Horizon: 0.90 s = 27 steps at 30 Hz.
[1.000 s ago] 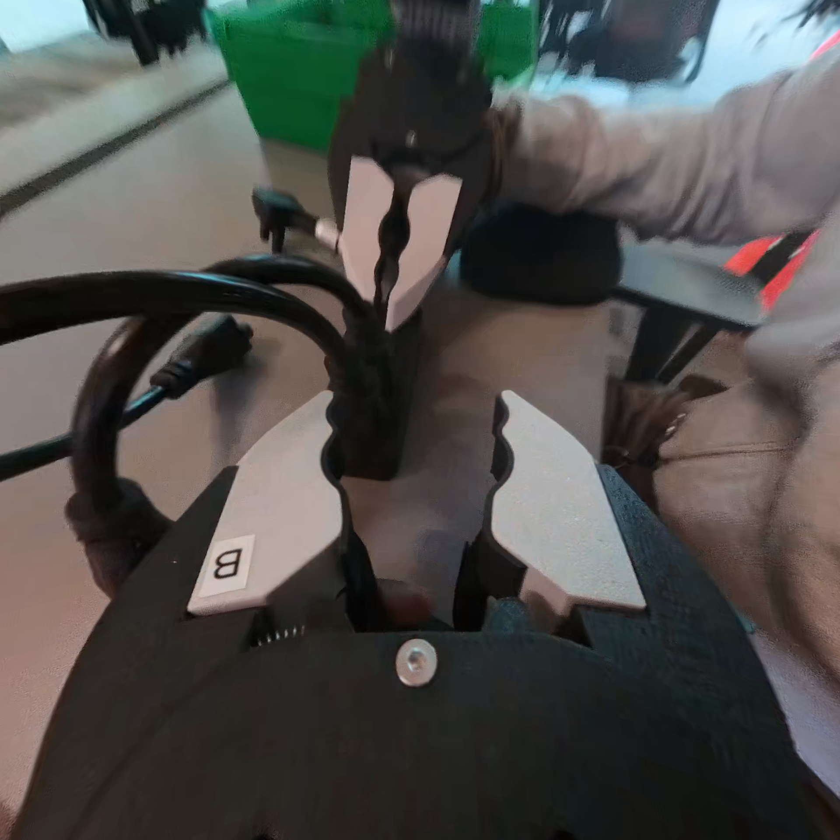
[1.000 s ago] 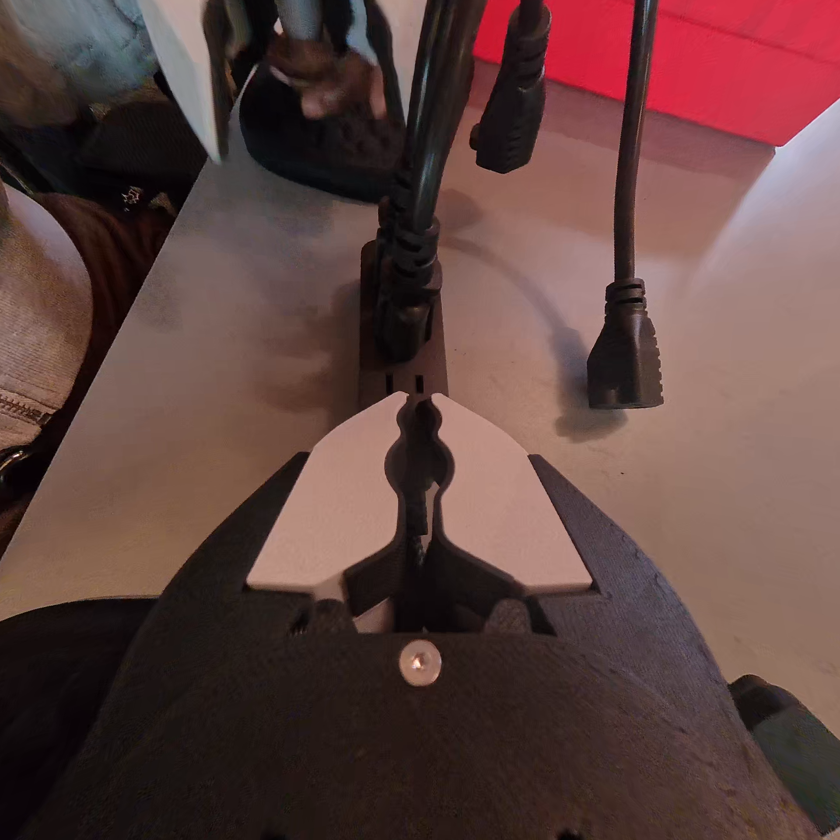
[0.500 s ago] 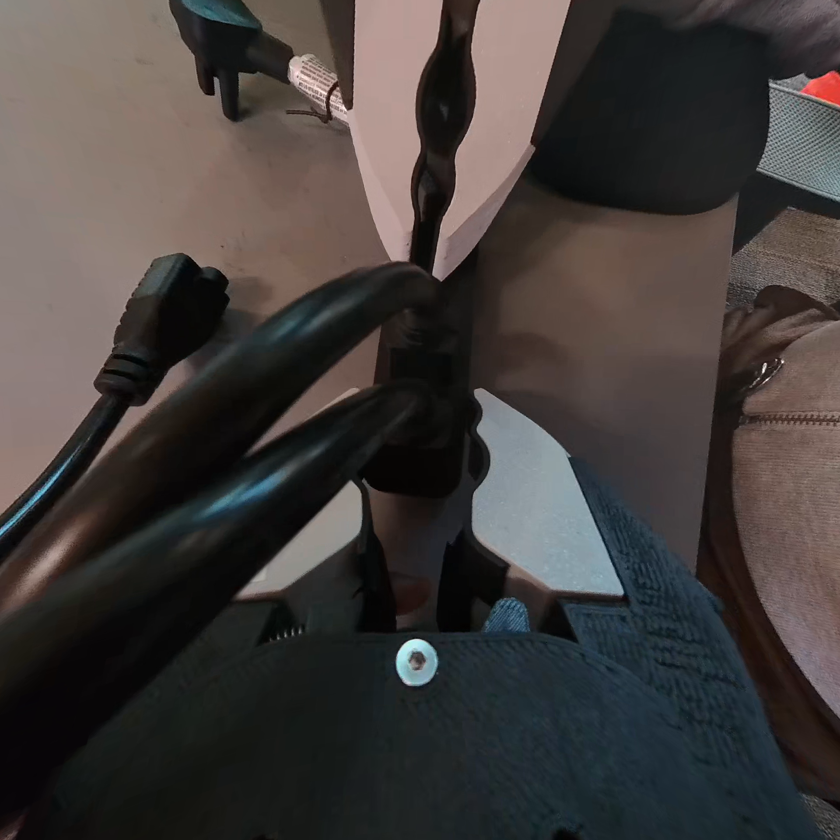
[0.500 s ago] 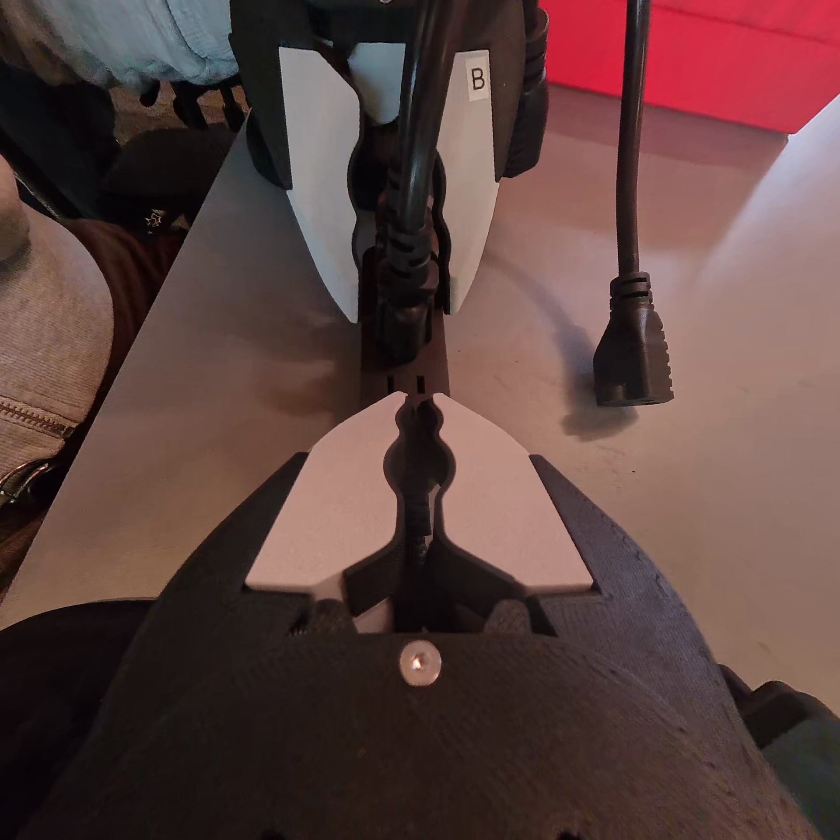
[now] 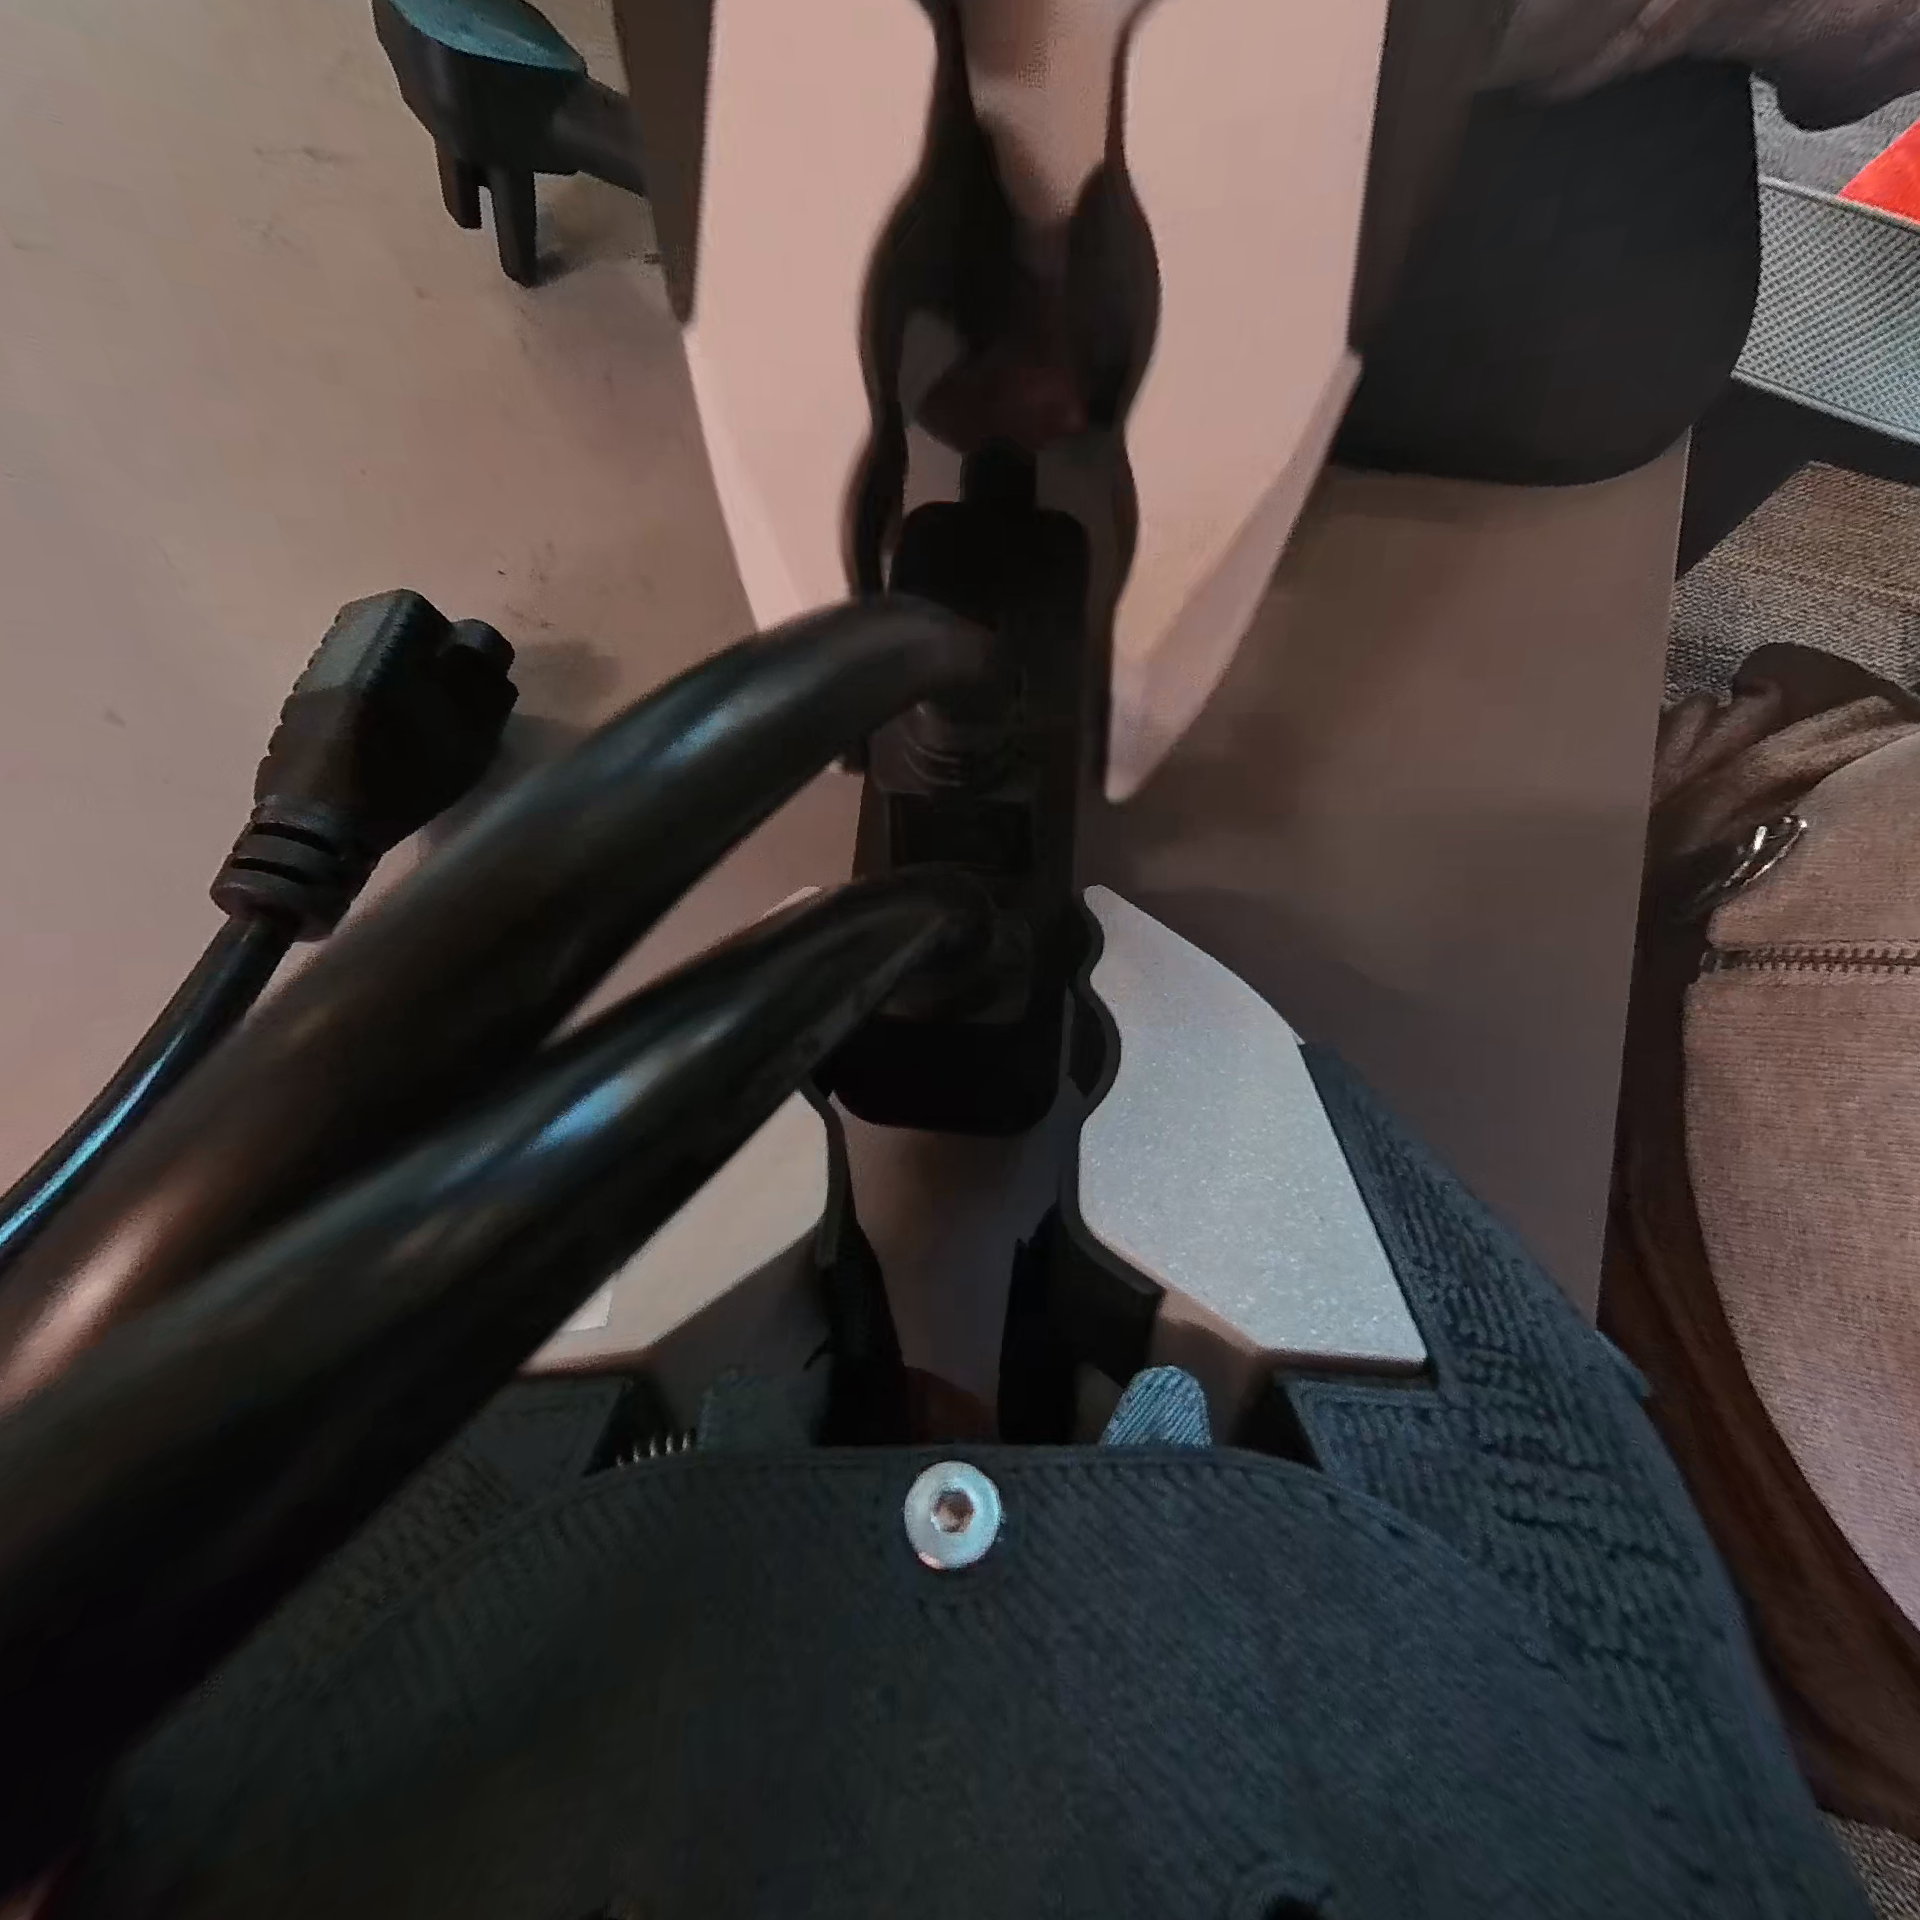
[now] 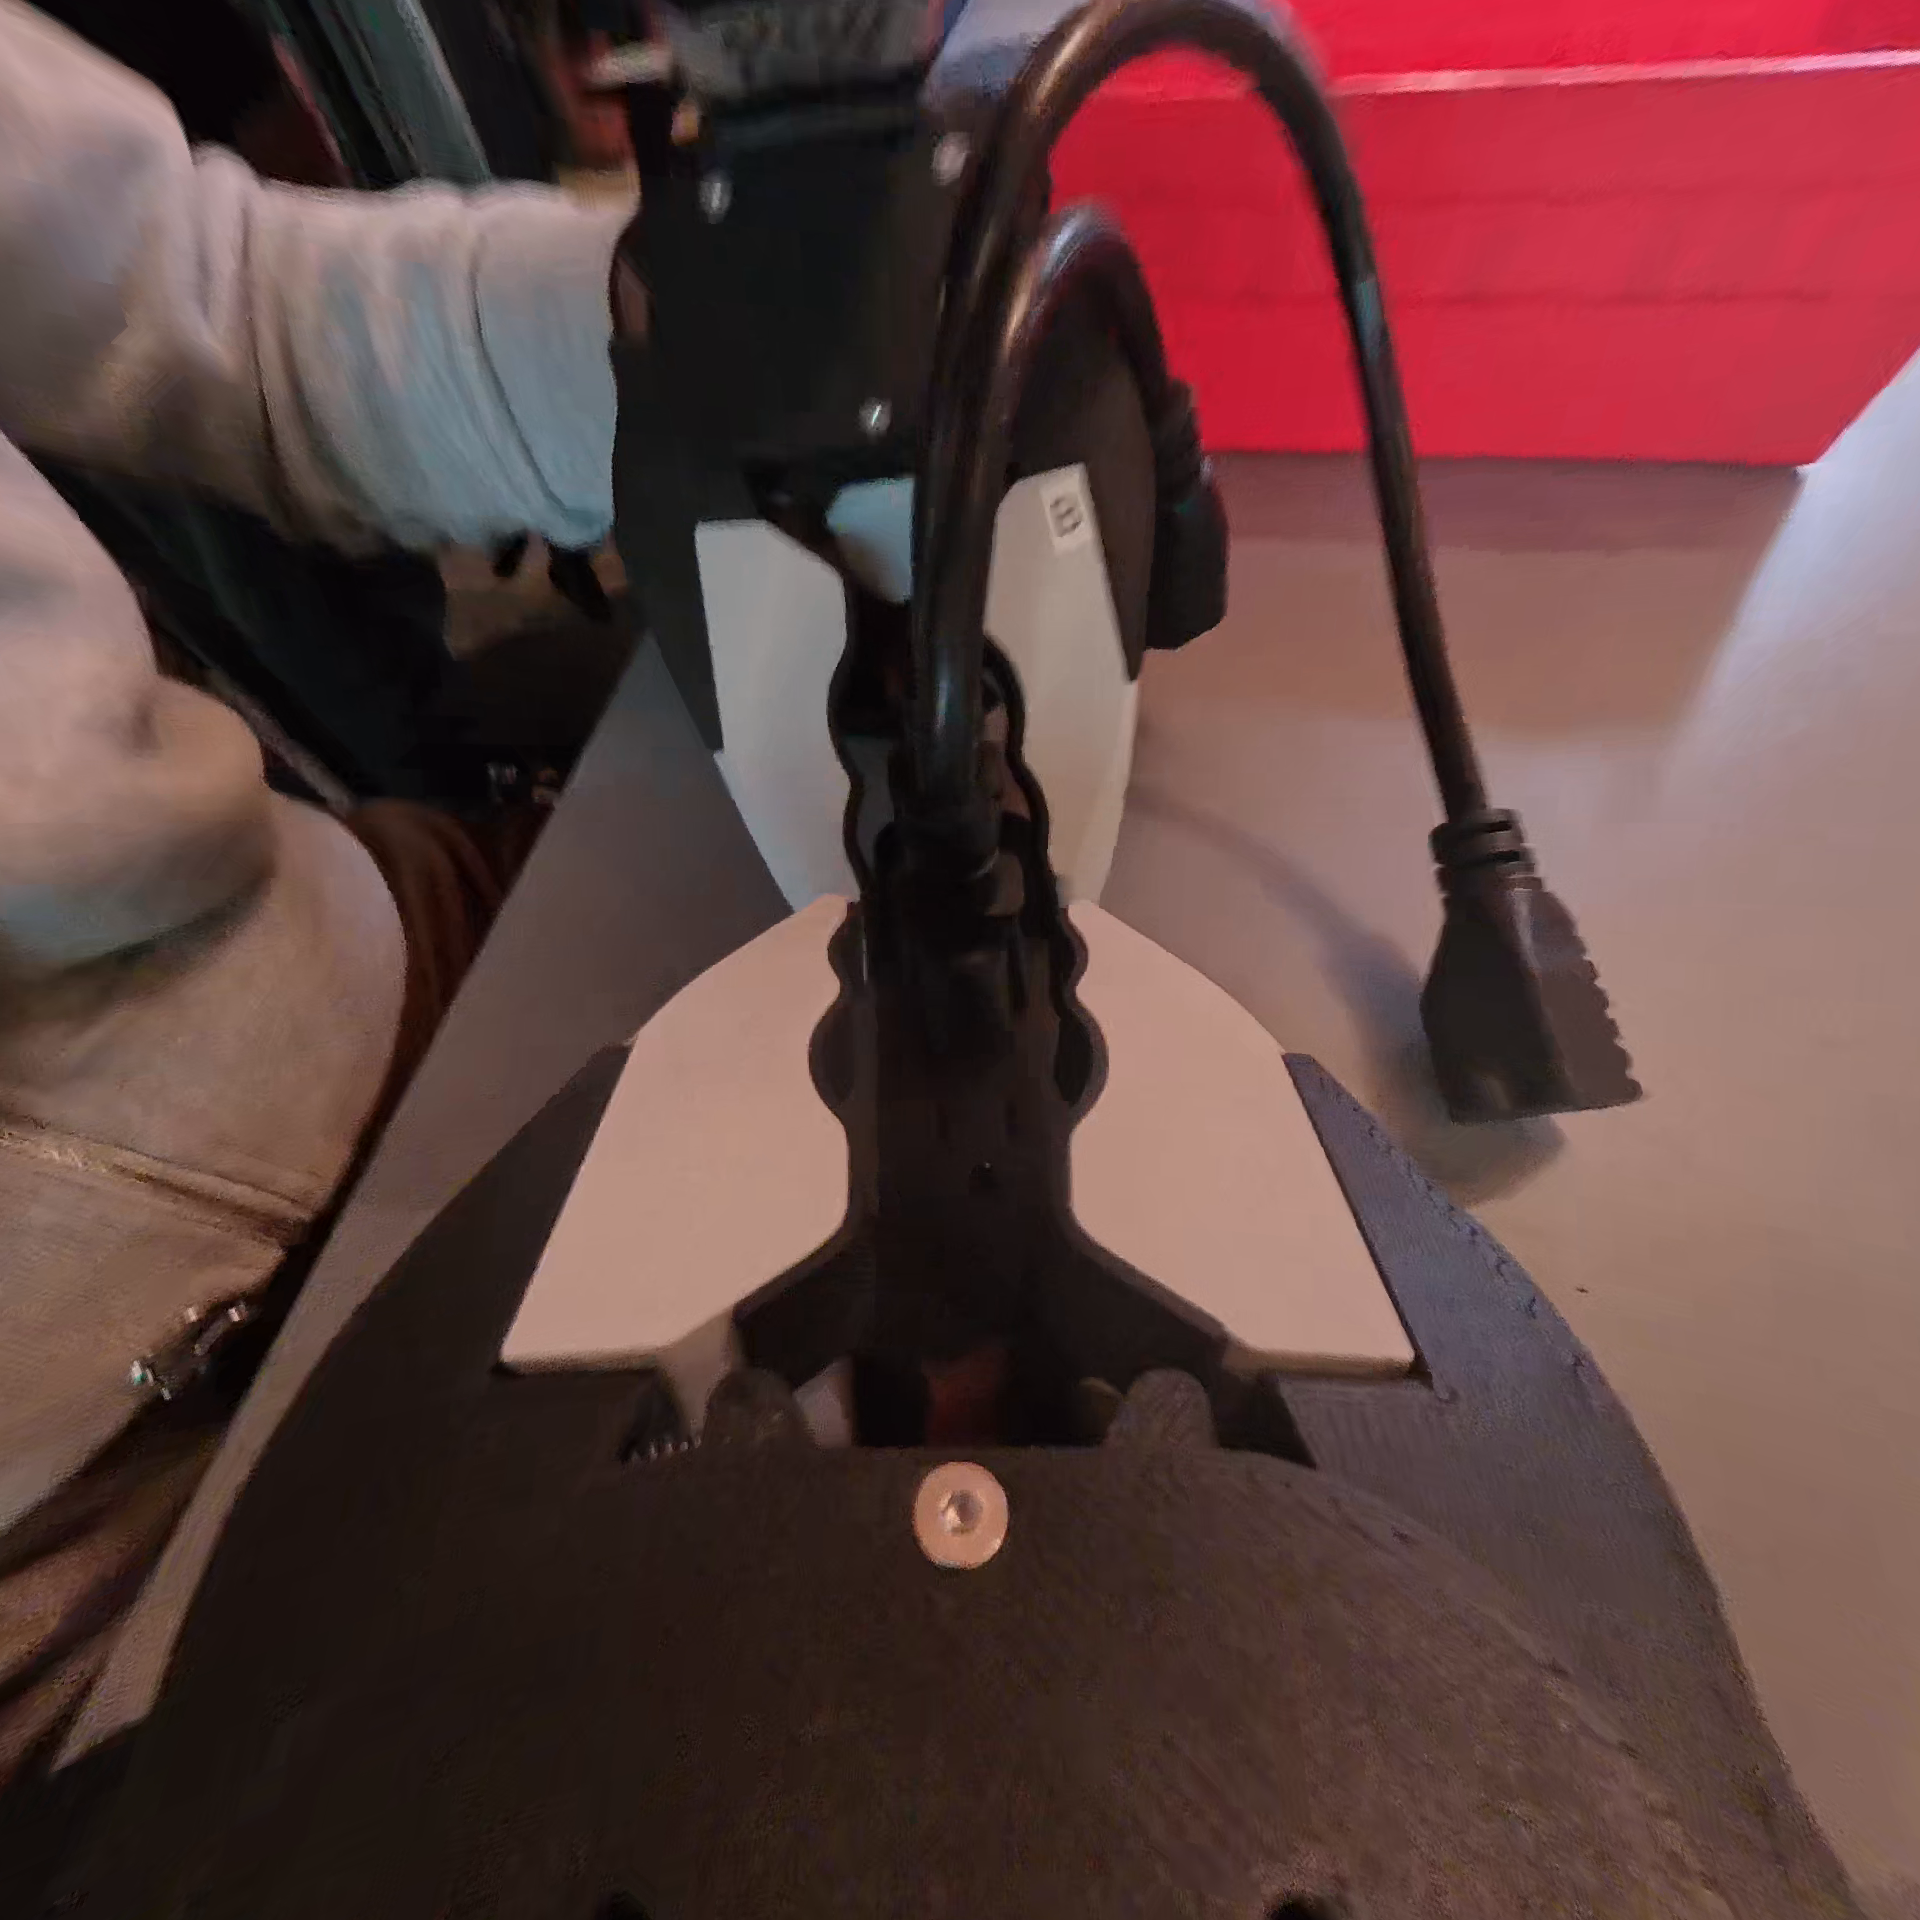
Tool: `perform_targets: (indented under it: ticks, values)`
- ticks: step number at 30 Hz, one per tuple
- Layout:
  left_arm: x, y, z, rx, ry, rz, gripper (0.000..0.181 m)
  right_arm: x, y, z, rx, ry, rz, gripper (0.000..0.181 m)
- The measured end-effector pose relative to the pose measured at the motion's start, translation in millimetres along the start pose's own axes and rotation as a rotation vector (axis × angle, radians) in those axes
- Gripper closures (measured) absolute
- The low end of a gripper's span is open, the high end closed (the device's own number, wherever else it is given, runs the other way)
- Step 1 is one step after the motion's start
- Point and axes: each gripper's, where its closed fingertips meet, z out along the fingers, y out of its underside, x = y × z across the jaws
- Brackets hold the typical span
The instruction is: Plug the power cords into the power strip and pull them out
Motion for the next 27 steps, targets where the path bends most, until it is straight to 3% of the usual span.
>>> perform_targets:
  ticks: [3,5,17,22,27]
  values:
    - [0.4,-0.7,0.4,0.011,-0.001,0.009,0.139,-0.6,7.2,10.2,-0.058,0.022,-0.046,0.144]
    - [0.5,-0.6,0.3,0.022,-0.001,0.011,0.14,3.2,6.7,10.7,-0.055,0.044,-0.053,0.156]
    - [4.9,0.1,1.3,0.019,0.006,0.048,0.141,-0.5,4.6,10.9,-0.029,-0.008,-0.023,0.158]
    - [6.9,1.0,1.8,0.011,0.005,0.074,0.138,-3.7,4.3,13.3,-0.033,0.02,-0.141,0.157]
    - [9.6,1.1,1.8,0.019,0.017,0.082,0.136,-5.7,4.1,11.5,-0.027,-0.054,-0.082,0.157]
